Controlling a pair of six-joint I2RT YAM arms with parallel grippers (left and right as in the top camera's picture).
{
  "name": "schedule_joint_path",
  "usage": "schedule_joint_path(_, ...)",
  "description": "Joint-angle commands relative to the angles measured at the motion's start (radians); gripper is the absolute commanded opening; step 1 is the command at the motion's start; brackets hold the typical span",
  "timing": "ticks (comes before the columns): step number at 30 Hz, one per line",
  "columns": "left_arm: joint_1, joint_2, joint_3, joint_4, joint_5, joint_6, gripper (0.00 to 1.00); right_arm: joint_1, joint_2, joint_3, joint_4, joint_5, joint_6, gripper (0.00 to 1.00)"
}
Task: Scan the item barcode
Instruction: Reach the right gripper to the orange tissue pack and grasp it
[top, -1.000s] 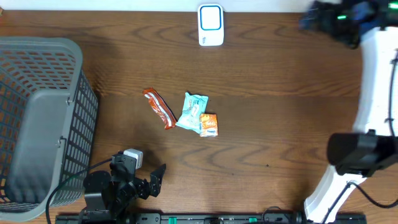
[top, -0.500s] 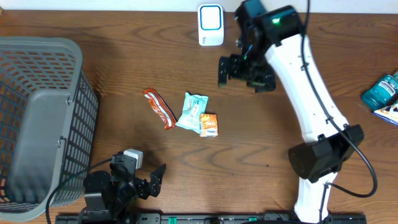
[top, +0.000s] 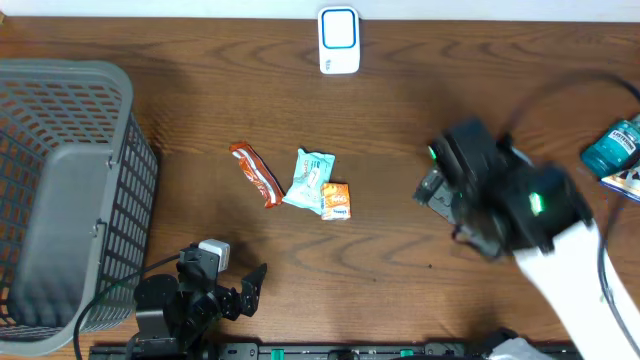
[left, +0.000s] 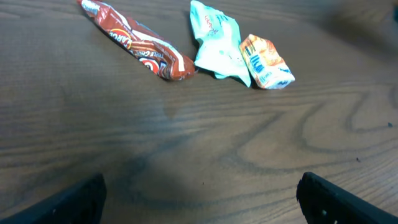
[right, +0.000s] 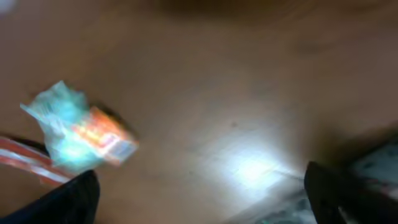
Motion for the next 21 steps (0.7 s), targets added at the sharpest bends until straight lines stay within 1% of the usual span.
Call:
schedule_joint_path(1, 0.004, -0.002, 0.004, -0.005, 0.002, -0.002, 0.98, 0.021, -0.077, -0.305, 0.349, -0.150, 0.188, 0.97)
schedule_joint_path(4, 0.004, -0.002, 0.004, -0.005, 0.002, -0.002, 0.98, 0.038, -0.086, -0.526, 0.815, -0.351, 0.146, 0.90)
schedule_joint_path(5, 0.004, -0.002, 0.004, -0.005, 0.002, -0.002, 0.98, 0.043, -0.064, -0.607, 1.015, -0.407, 0.147, 0.87)
schedule_joint_path(7, 0.004, -0.002, 0.004, -0.005, 0.002, -0.002, 0.98, 0.045, -0.023, -0.684, 1.222, -0.451, 0.176, 0.81)
schedule_joint_path(8, 0.004, -0.001, 0.004, -0.005, 0.002, -0.002, 0.98, 0.045, 0.013, -0.712, 1.298, -0.457, 0.229, 0.80)
schedule_joint_path(9, 0.004, -0.002, 0.004, -0.005, 0.002, -0.002, 0.98, 0.045, 0.045, -0.719, 1.316, -0.457, 0.279, 0.79)
schedule_joint_path(11, 0.004, -0.002, 0.004, -0.005, 0.002, -0.002, 0.98, 0.045, 0.099, -0.718, 1.332, -0.467, 0.323, 0.76)
schedule_joint_path(14, 0.004, -0.002, 0.004, -0.005, 0.002, -0.002, 0.98, 0.049, 0.187, -0.718, 1.387, -0.524, 0.348, 0.76)
schedule_joint_path(17, 0.004, -0.002, 0.004, -0.005, 0.002, -0.002, 0.98, 0.055, 0.294, -0.718, 1.449, -0.587, 0.406, 0.74)
schedule_joint_path(21, 0.004, -0.002, 0.004, -0.005, 0.002, -0.002, 0.98, 0.062, 0.383, -0.718, 1.461, -0.619, 0.477, 0.68)
